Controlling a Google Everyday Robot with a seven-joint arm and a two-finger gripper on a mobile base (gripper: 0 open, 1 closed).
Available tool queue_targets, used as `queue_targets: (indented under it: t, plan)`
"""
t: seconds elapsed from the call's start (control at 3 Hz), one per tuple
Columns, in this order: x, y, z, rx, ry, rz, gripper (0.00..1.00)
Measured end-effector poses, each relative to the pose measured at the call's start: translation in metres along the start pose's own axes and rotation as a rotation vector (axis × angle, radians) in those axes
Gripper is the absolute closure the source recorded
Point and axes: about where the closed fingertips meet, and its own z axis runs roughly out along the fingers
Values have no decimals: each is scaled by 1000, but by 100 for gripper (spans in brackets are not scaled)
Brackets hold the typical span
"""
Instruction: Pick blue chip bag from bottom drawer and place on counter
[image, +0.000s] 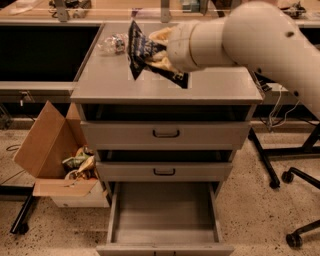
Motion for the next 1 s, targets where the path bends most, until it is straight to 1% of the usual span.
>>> queue_targets:
  t: [0.33, 0.67, 1.0]
  plan:
    - [-9, -43, 18, 49, -30, -23, 100]
    - [-3, -74, 41, 98, -53, -4, 83]
    - [12, -92, 63, 120, -62, 38, 61]
